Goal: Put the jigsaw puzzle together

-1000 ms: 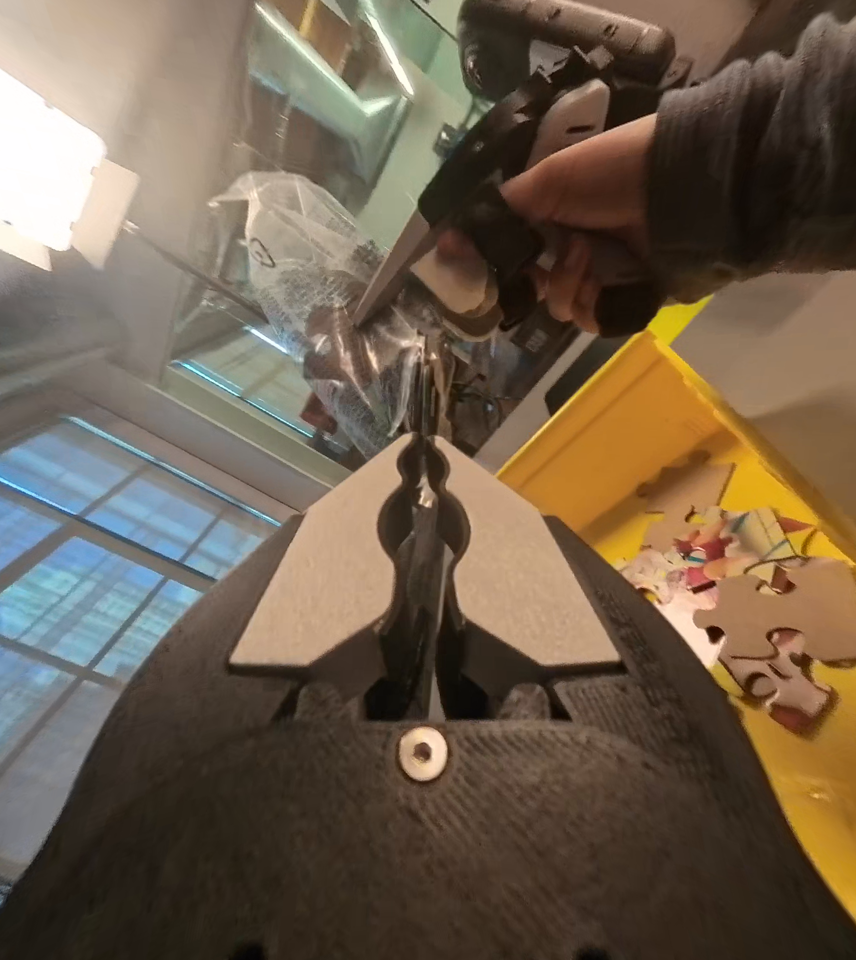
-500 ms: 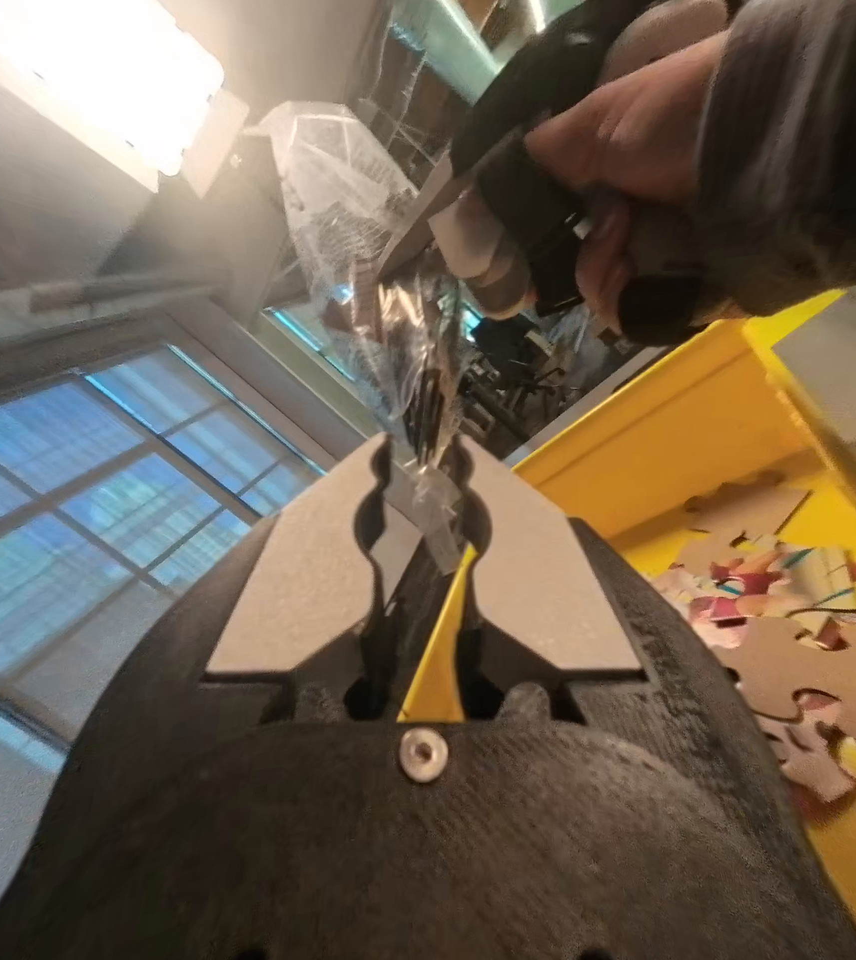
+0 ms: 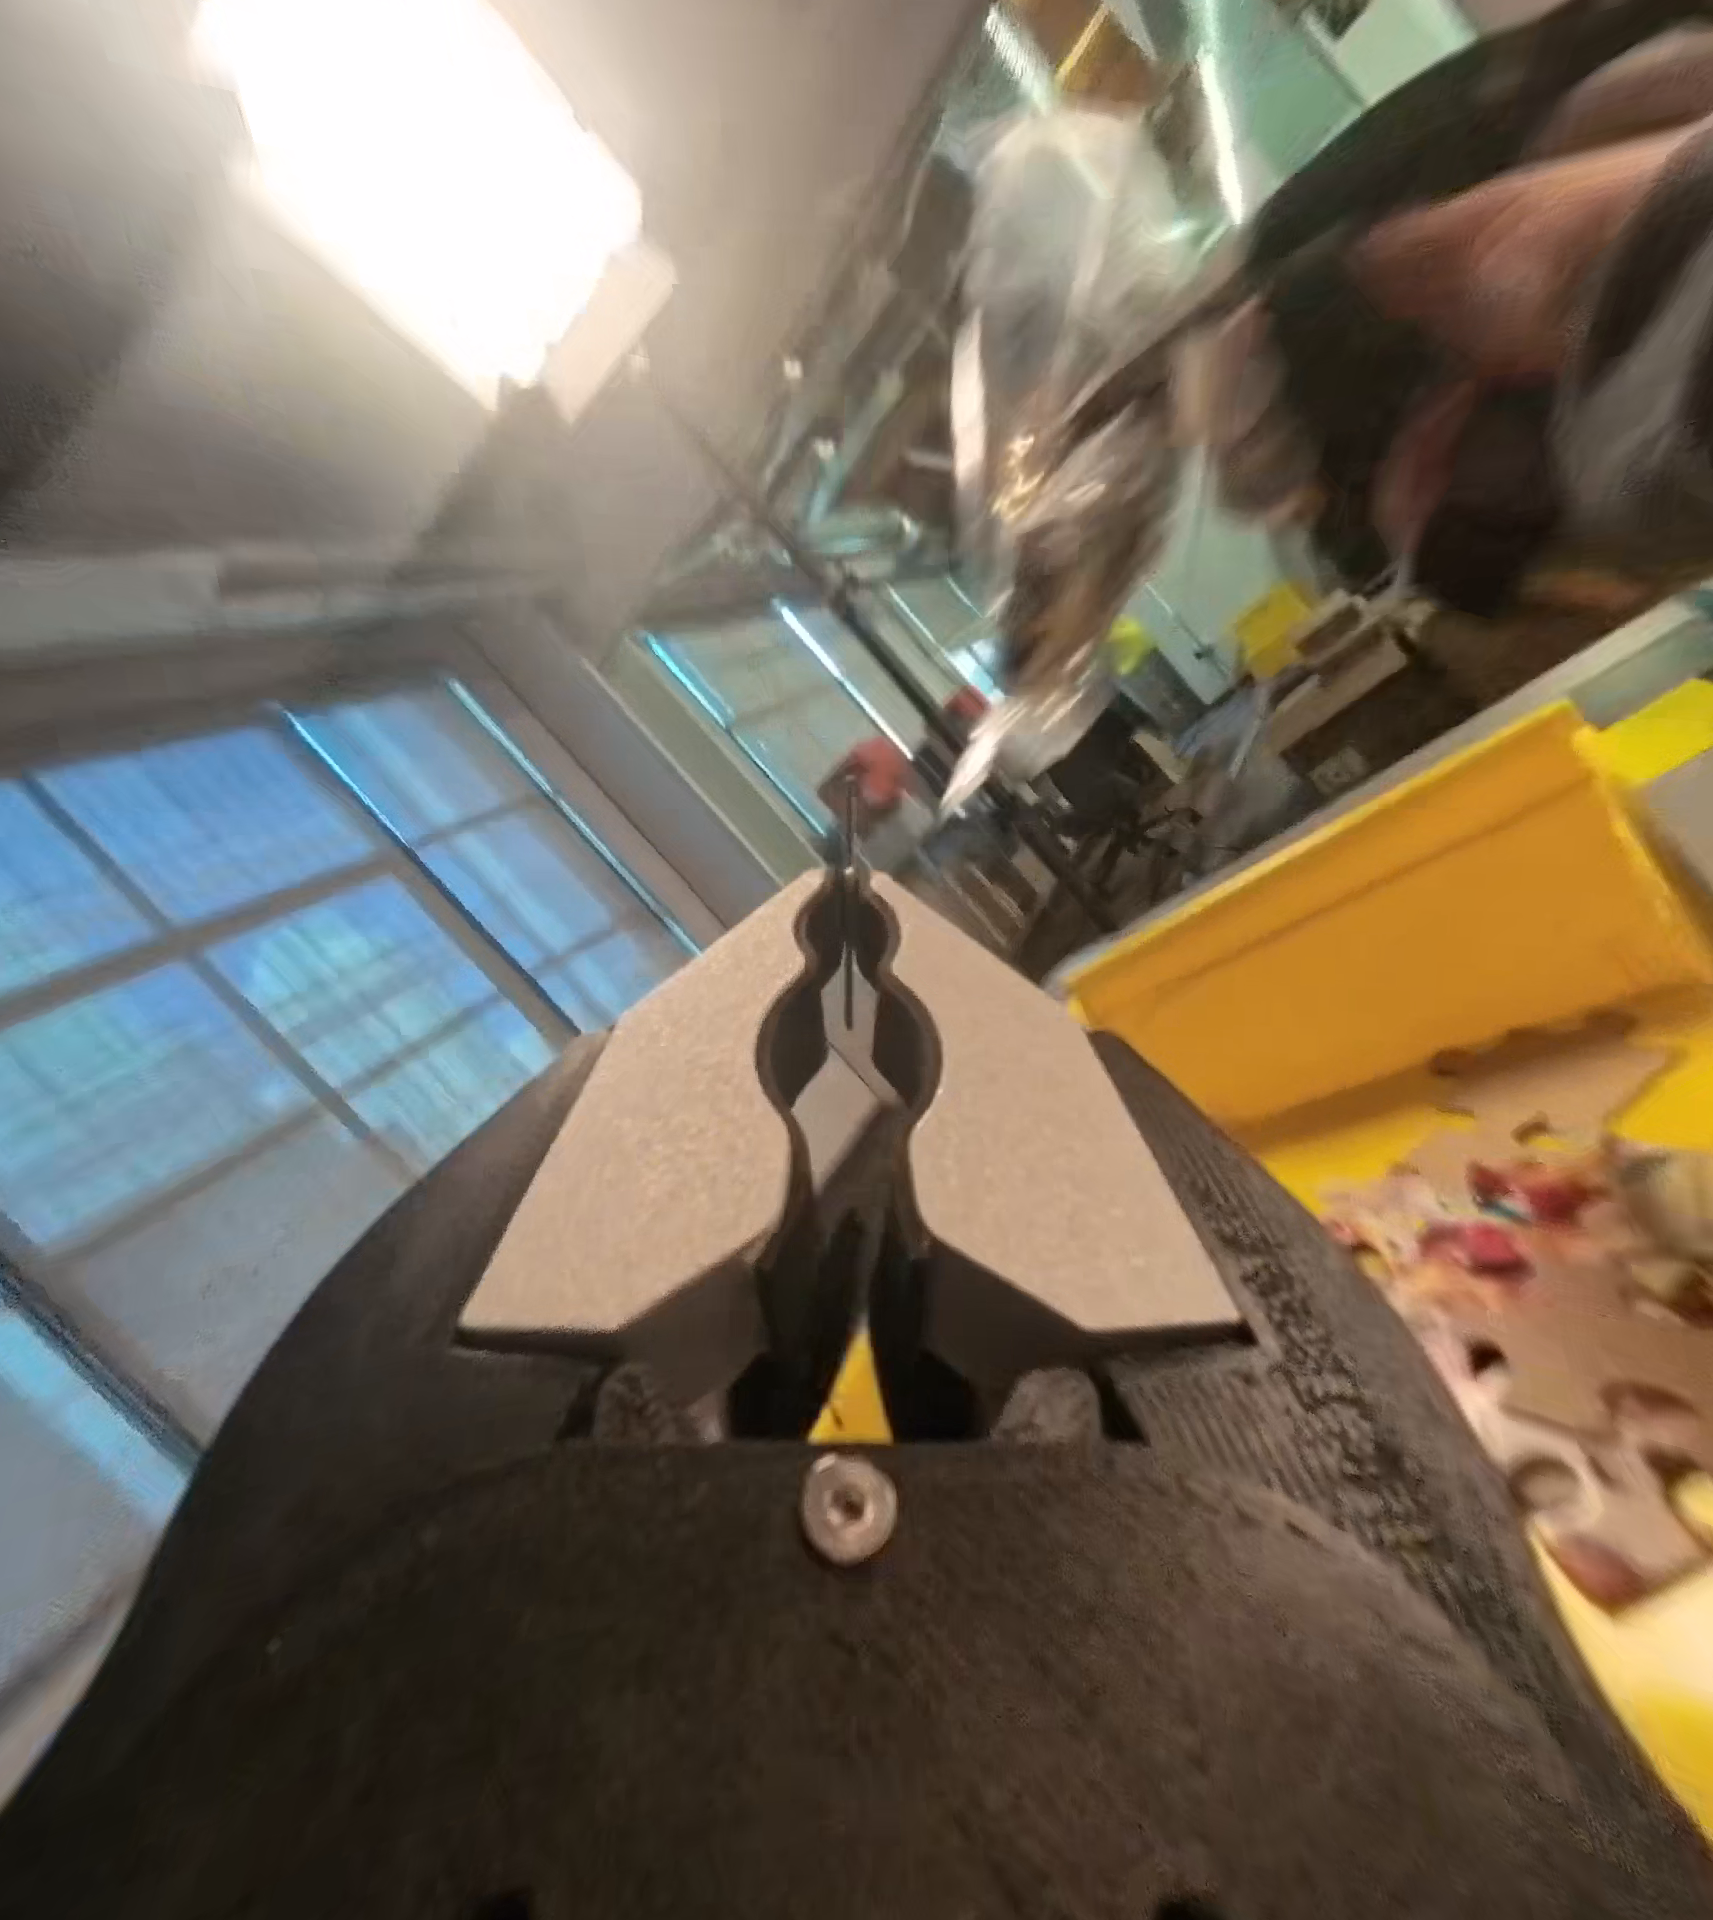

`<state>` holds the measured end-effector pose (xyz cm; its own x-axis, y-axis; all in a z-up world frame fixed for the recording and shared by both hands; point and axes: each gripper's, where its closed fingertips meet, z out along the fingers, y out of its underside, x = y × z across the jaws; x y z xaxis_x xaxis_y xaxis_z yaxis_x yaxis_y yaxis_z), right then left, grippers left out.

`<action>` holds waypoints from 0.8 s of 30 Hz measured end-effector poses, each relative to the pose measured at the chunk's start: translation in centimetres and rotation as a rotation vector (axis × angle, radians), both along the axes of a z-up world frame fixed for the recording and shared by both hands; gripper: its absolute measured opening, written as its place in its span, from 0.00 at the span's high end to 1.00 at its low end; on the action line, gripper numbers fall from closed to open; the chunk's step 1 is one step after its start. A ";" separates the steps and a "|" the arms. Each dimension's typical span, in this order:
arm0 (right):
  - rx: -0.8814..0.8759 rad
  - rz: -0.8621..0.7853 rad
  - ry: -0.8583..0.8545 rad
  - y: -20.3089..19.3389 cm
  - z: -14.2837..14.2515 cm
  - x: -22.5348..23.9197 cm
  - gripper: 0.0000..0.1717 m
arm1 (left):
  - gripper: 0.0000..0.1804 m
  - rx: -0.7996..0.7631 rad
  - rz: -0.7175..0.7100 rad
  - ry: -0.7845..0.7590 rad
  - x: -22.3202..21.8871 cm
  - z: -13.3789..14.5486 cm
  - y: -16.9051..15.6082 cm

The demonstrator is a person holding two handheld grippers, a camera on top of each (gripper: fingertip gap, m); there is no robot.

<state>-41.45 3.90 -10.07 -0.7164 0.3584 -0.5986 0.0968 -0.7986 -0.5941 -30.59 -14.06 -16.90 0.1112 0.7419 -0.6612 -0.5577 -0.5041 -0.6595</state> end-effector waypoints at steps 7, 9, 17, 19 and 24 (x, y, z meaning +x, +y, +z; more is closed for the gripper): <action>0.074 0.163 -0.040 -0.5 -1.1 -0.3 1.00 | 1.00 -0.077 -0.099 -0.443 -2.8 -6.1 2.3; 0.203 0.185 -0.045 -2.7 -1.6 -0.1 1.00 | 0.81 -0.059 -0.142 -0.520 -3.1 -6.3 3.8; 0.439 0.450 0.137 -9.6 -2.1 3.3 1.00 | 0.61 0.186 -0.320 -0.628 -2.9 -4.5 4.8; 0.473 0.417 0.128 -10.1 -2.5 2.9 1.00 | 0.64 0.222 -0.353 -0.598 -2.5 -3.8 4.7; 0.332 0.417 0.056 -10.3 -1.6 2.5 1.00 | 0.64 0.127 -0.143 -0.272 -1.8 -1.8 4.3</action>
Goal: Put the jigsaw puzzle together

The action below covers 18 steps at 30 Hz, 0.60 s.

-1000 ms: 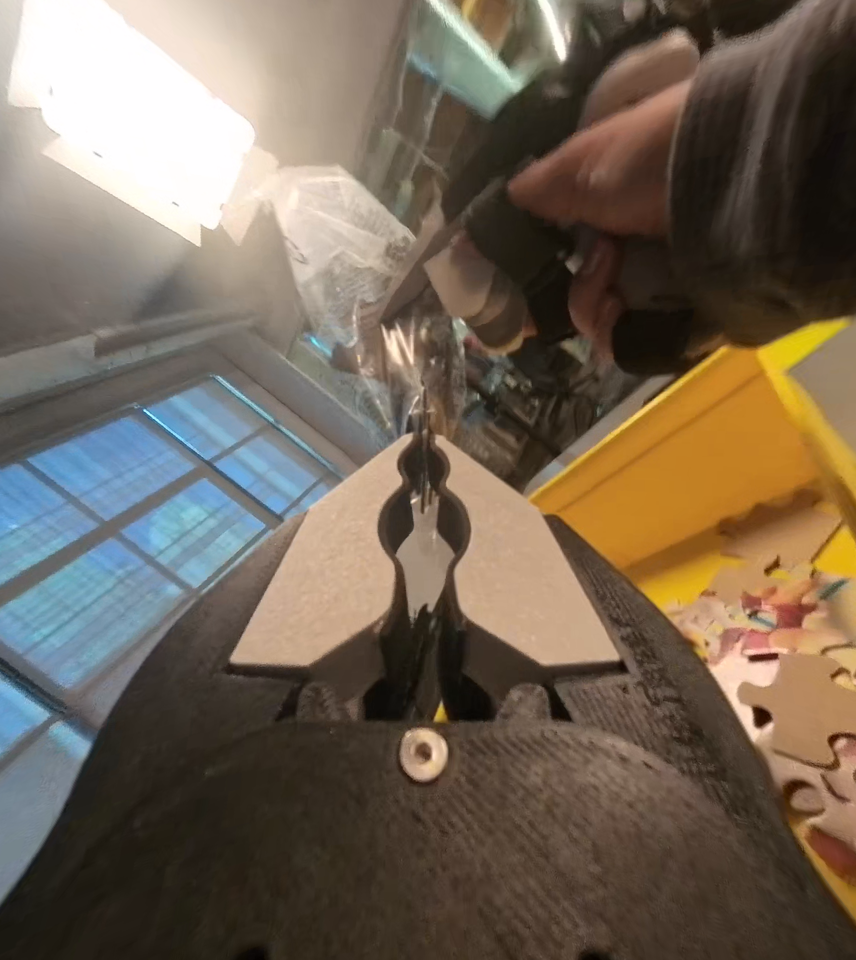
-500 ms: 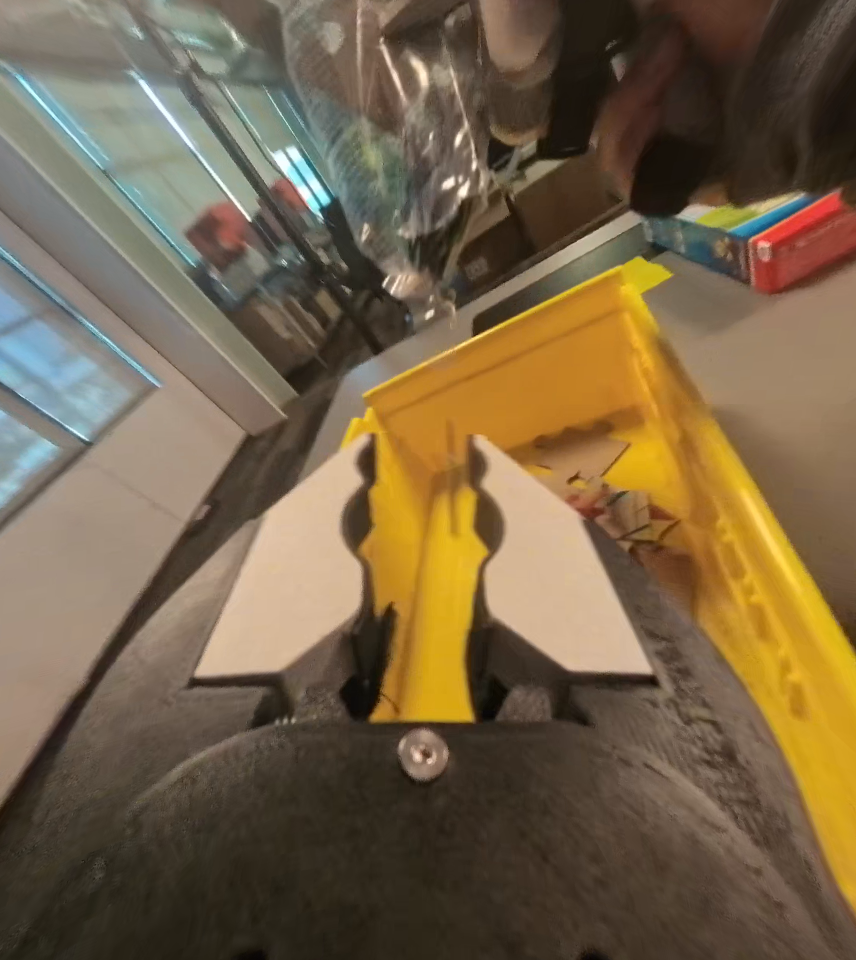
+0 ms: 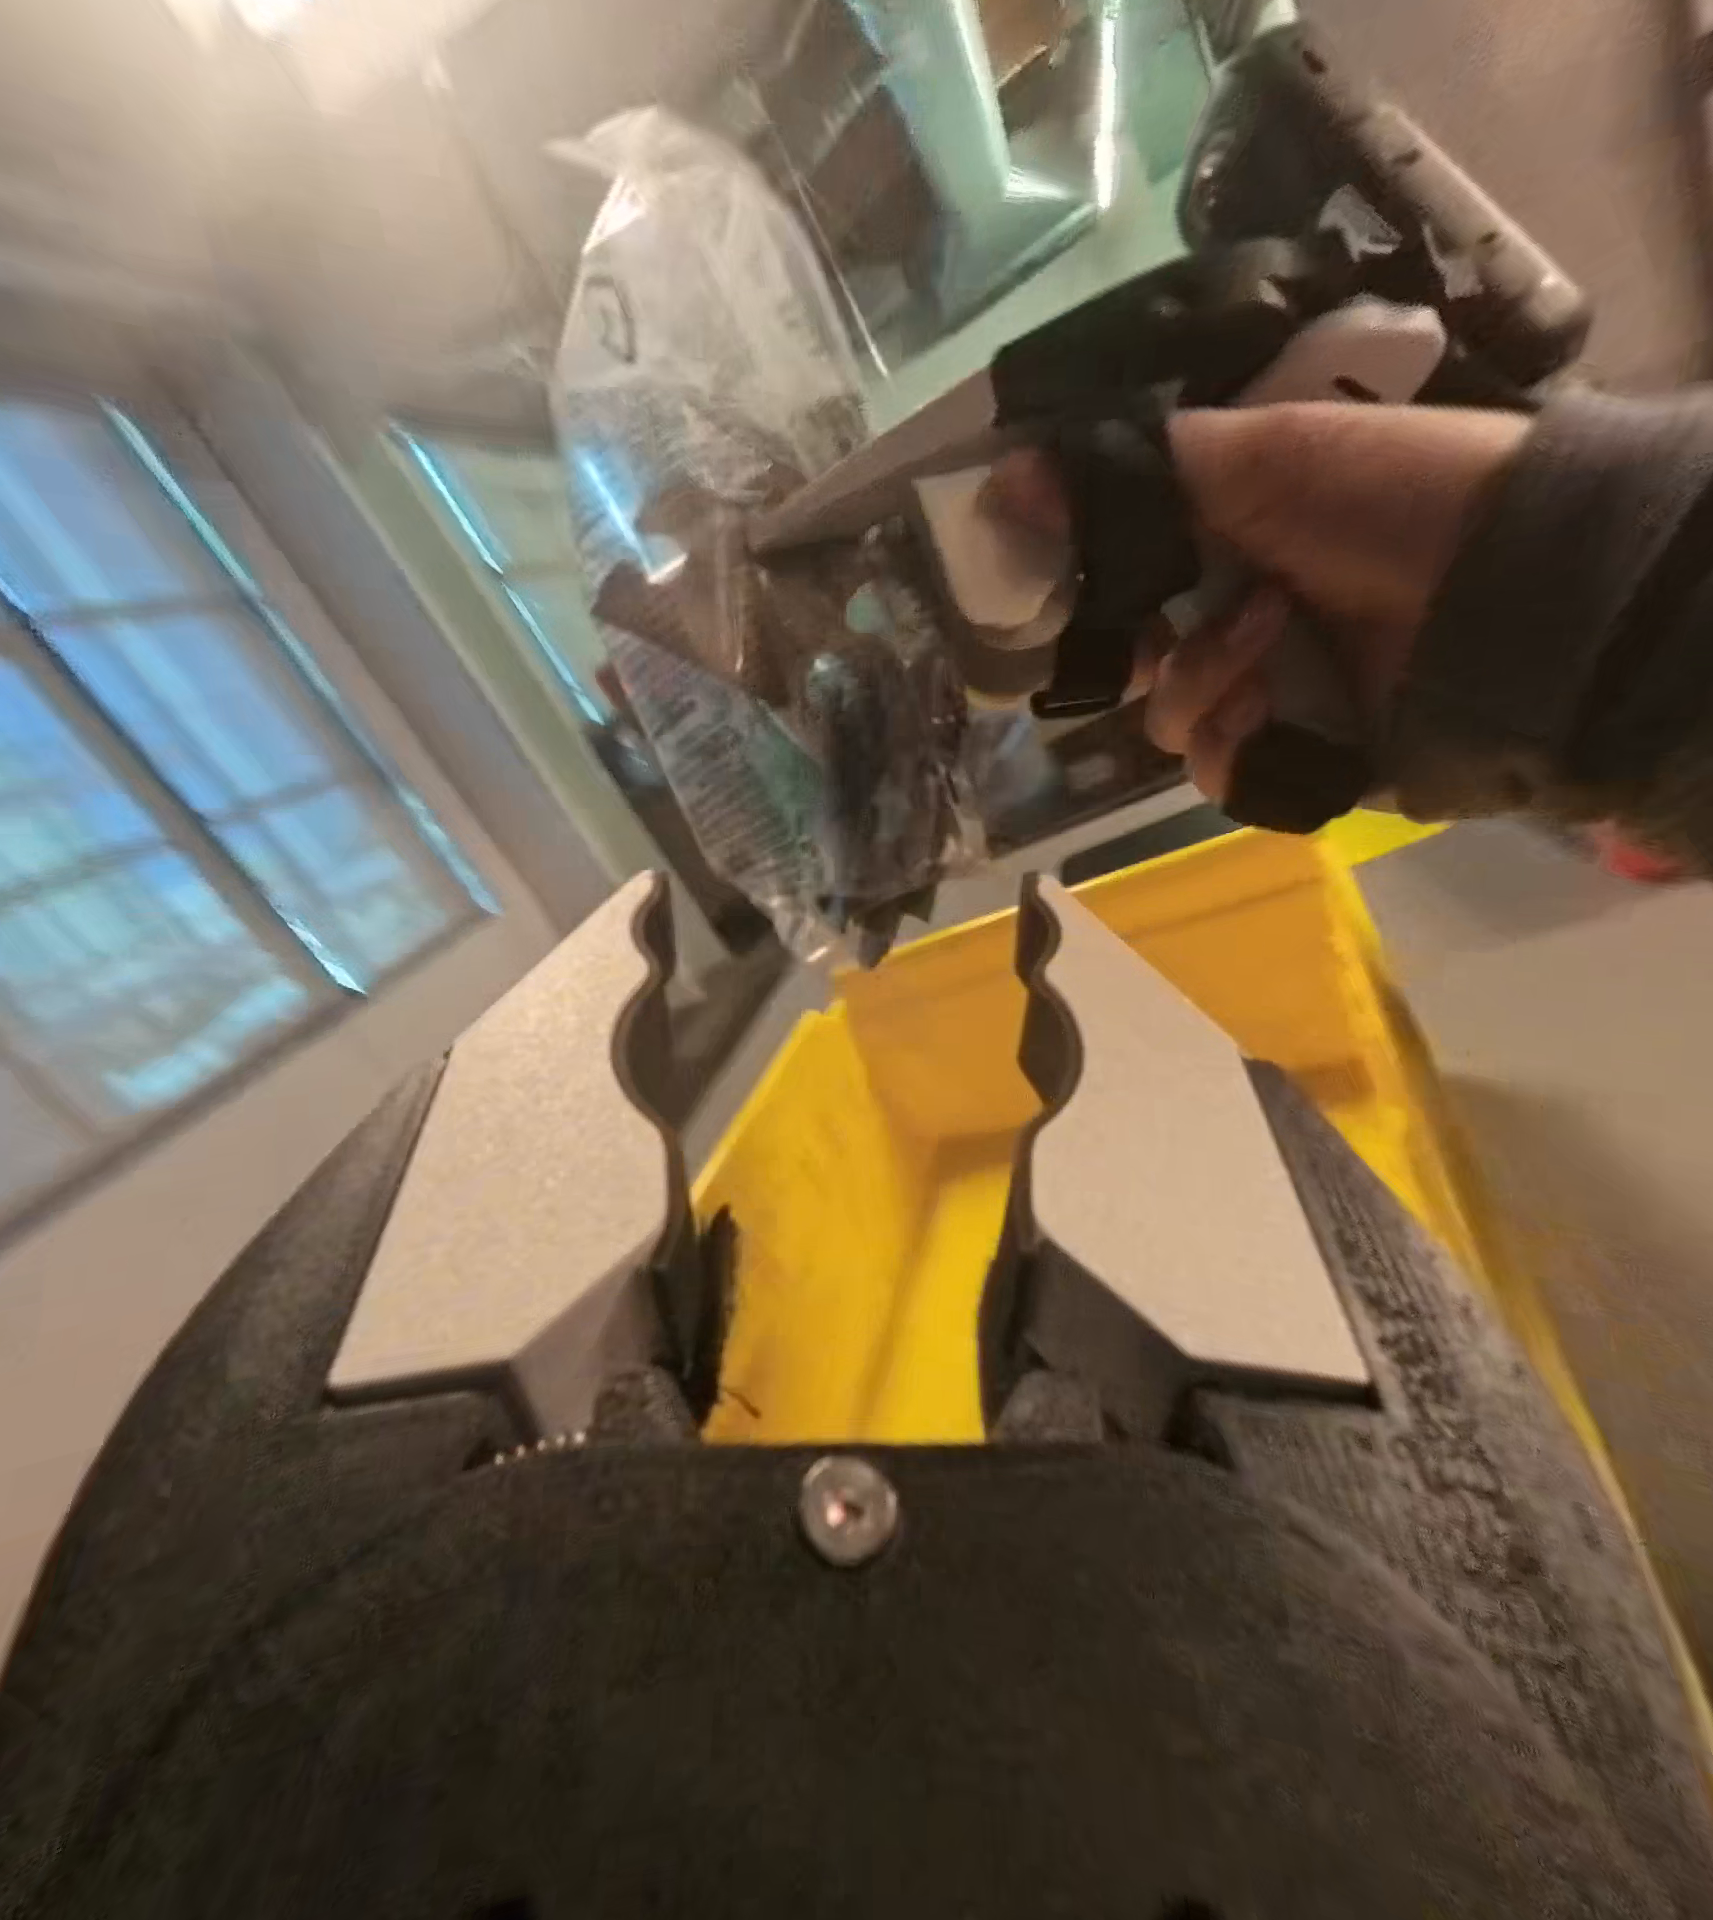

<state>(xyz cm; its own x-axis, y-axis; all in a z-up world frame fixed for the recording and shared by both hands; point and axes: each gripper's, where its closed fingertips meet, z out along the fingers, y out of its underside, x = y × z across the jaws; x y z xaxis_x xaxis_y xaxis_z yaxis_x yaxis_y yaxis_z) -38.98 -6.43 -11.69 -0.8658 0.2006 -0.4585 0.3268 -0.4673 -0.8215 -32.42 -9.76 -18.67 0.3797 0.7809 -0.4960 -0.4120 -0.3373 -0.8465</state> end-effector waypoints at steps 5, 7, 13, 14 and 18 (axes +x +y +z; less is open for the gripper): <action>-0.144 0.083 -0.064 -0.2 1.1 0.5 1.00 | 0.82 -0.159 0.092 0.195 1.0 0.3 1.3; -0.169 0.094 -0.091 -0.2 1.0 0.4 1.00 | 0.89 -0.128 0.085 0.283 2.1 1.4 1.2; -0.290 0.179 -0.158 0.2 1.2 0.3 1.00 | 0.95 -0.155 0.146 0.333 1.9 1.8 0.3; -0.300 0.191 -0.165 0.2 1.3 0.4 1.00 | 0.95 -0.160 0.144 0.331 1.8 1.9 0.3; -0.298 0.207 -0.173 -0.2 1.2 0.5 1.00 | 0.92 -0.210 0.145 0.303 1.0 1.4 0.6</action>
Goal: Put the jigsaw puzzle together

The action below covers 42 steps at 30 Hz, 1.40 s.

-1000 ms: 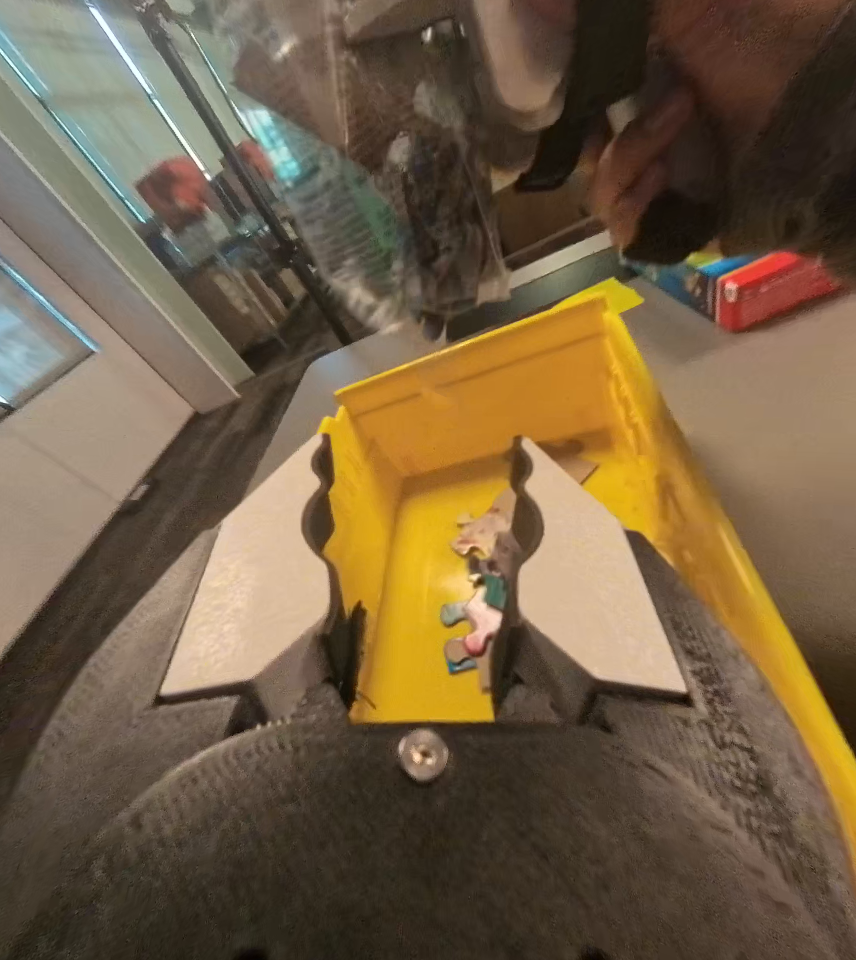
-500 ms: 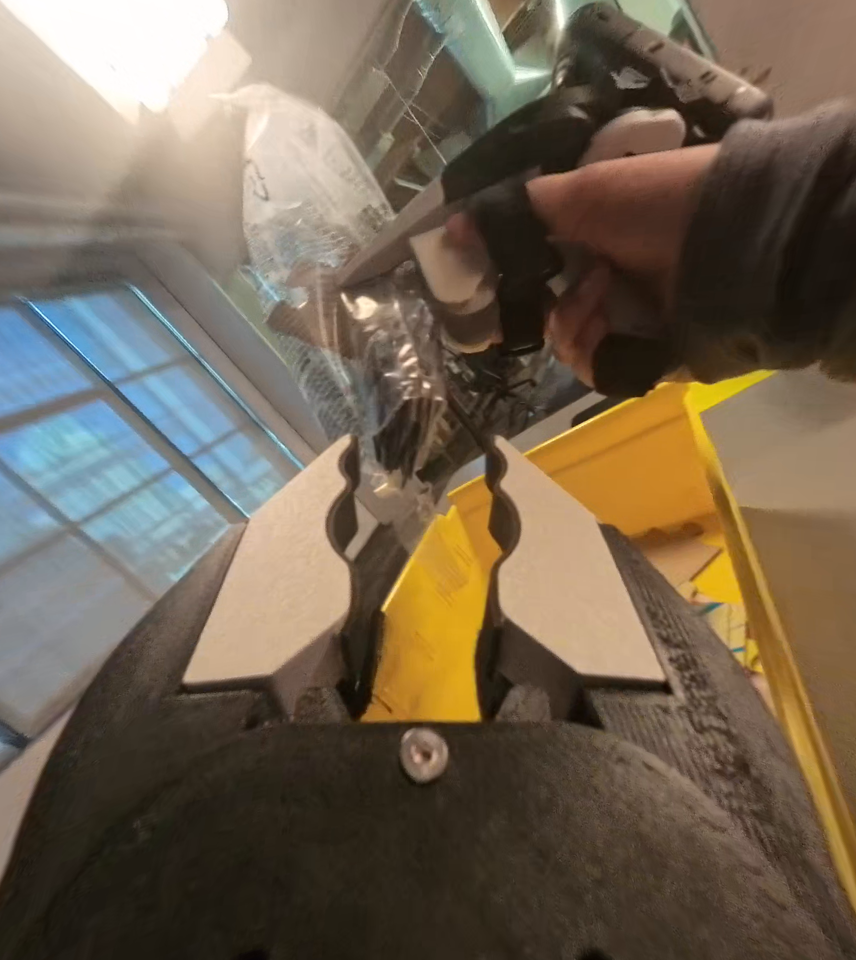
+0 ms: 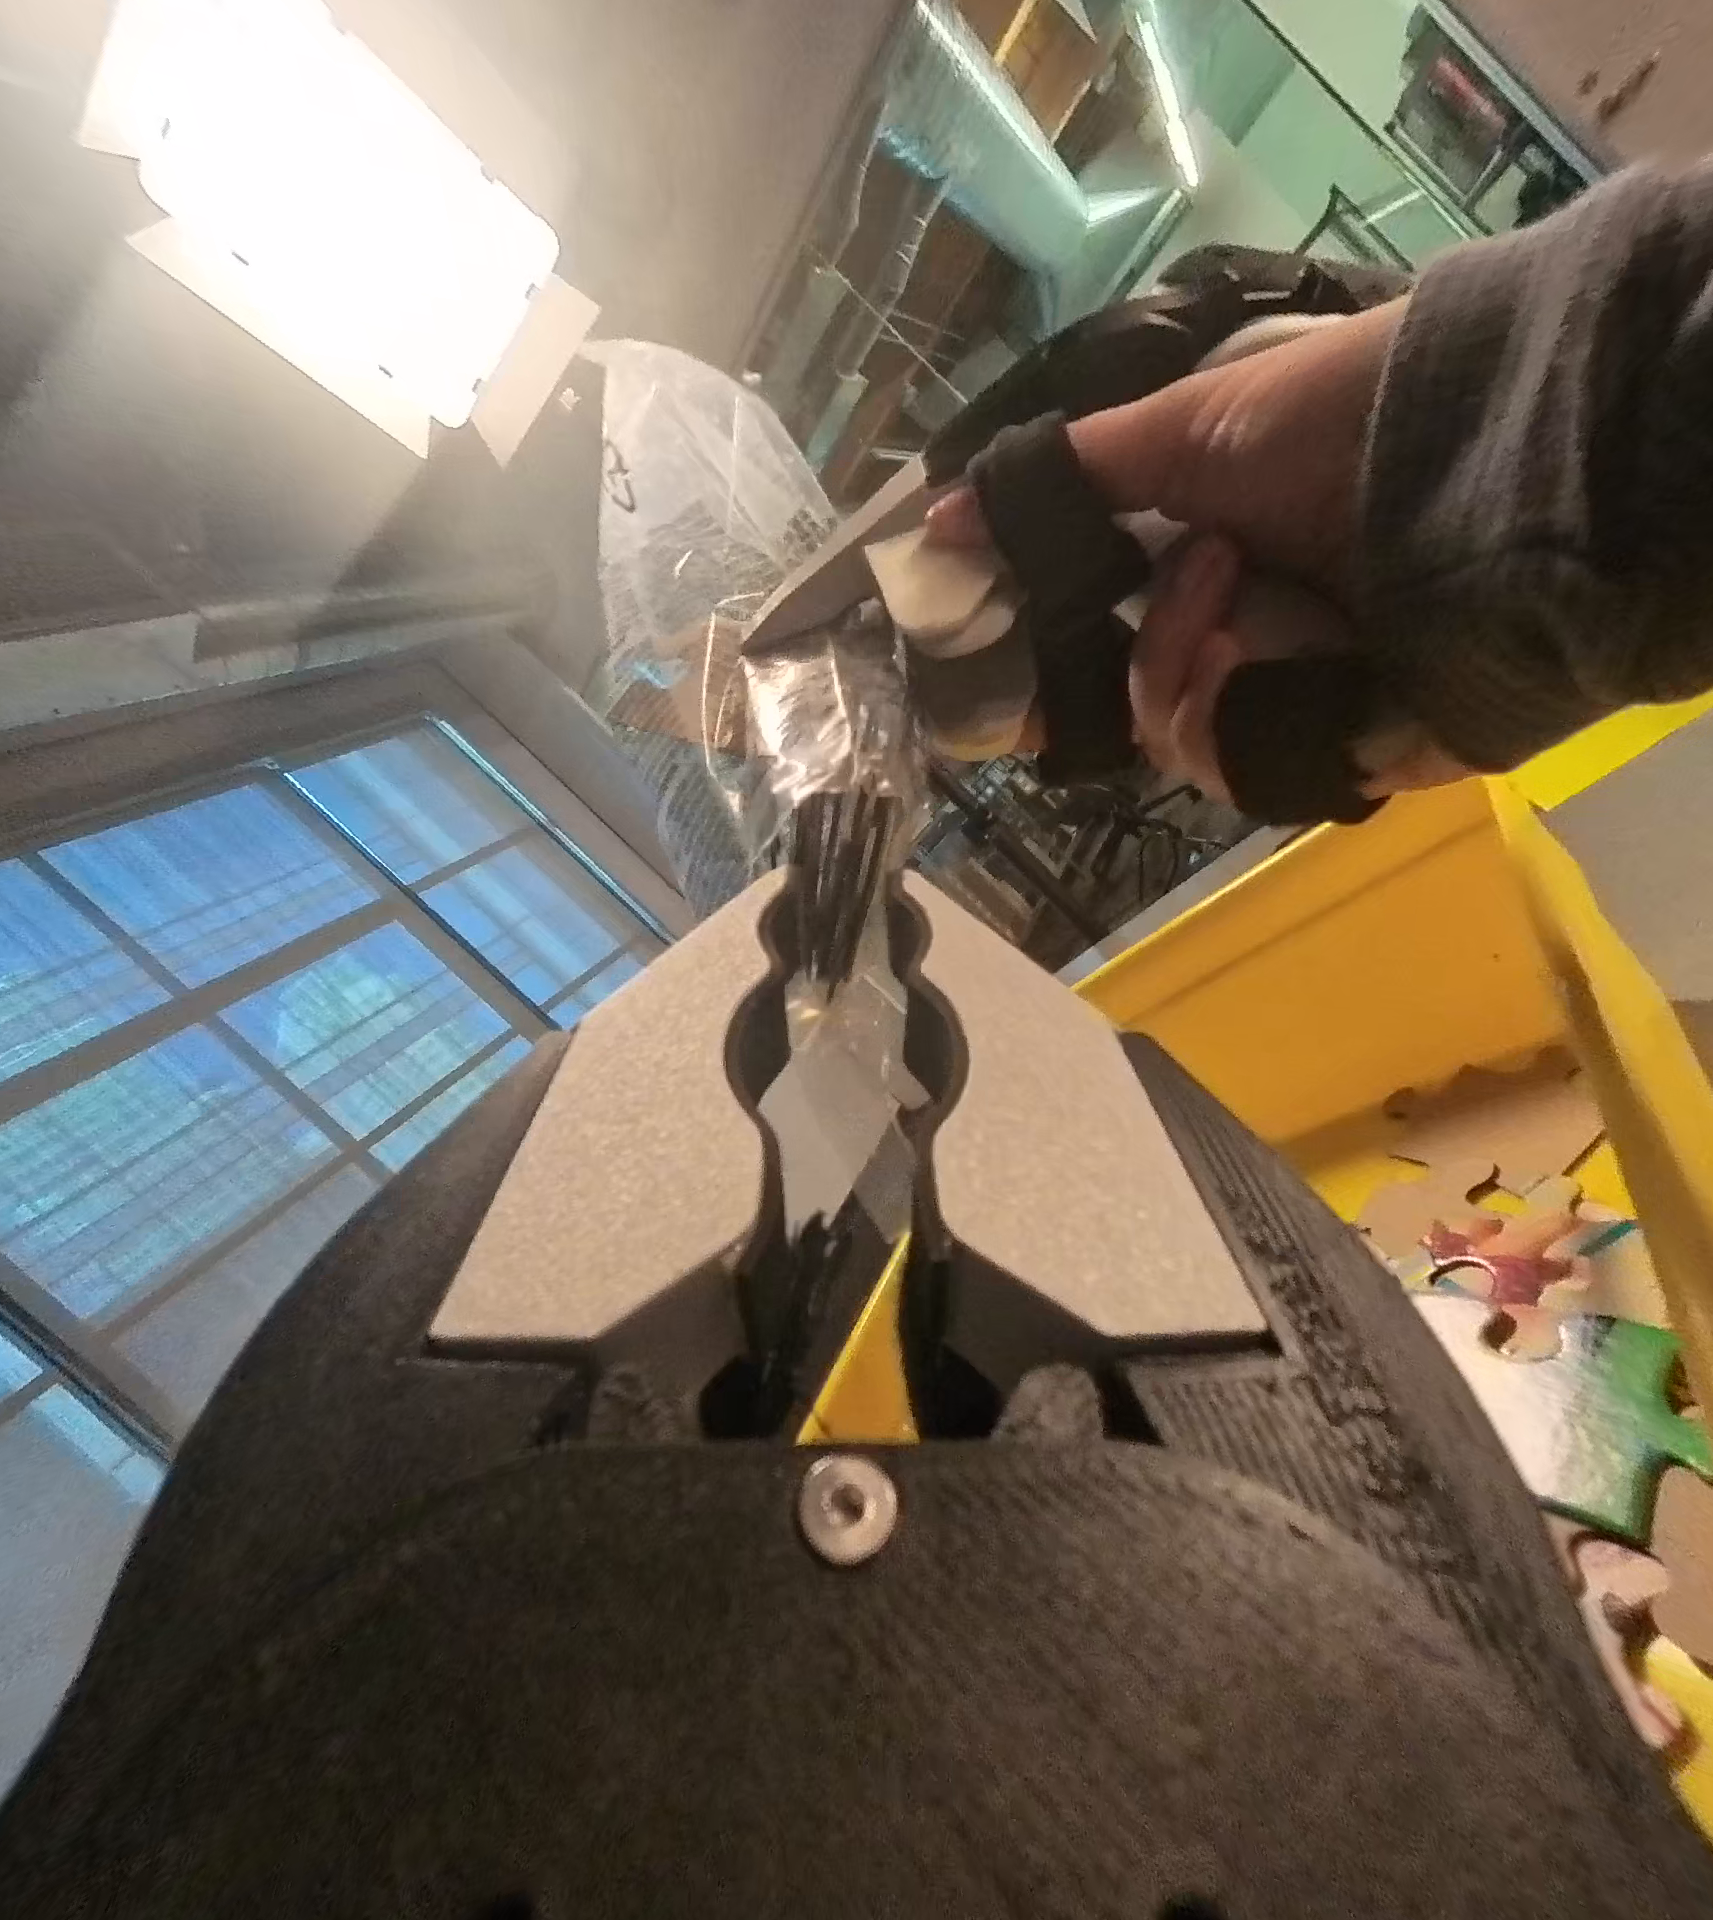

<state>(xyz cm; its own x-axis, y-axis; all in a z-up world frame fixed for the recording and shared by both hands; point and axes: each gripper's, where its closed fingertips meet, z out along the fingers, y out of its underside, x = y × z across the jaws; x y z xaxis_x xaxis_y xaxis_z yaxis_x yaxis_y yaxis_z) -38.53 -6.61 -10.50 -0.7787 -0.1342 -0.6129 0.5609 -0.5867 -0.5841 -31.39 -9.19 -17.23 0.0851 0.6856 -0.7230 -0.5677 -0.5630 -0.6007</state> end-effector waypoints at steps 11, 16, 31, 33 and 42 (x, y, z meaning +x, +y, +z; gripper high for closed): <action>0.006 -0.012 0.005 -0.4 0.0 0.1 1.00 | 0.96 -0.034 0.045 0.102 0.2 1.2 0.2; -0.019 -0.081 -0.005 1.3 0.0 -0.7 1.00 | 1.00 -0.019 0.017 0.075 0.7 0.8 -0.3; 0.064 -0.301 0.013 5.5 -0.4 -2.3 1.00 | 0.76 0.060 -0.063 -0.339 -1.8 -3.1 -0.6; 0.047 -0.248 0.006 4.4 -0.4 -2.0 1.00 | 0.78 0.066 -0.102 -0.283 -1.2 -1.8 0.0; 0.042 -0.139 0.002 2.0 -0.4 -1.2 1.00 | 0.99 0.015 -0.081 -0.161 -1.0 -0.2 1.7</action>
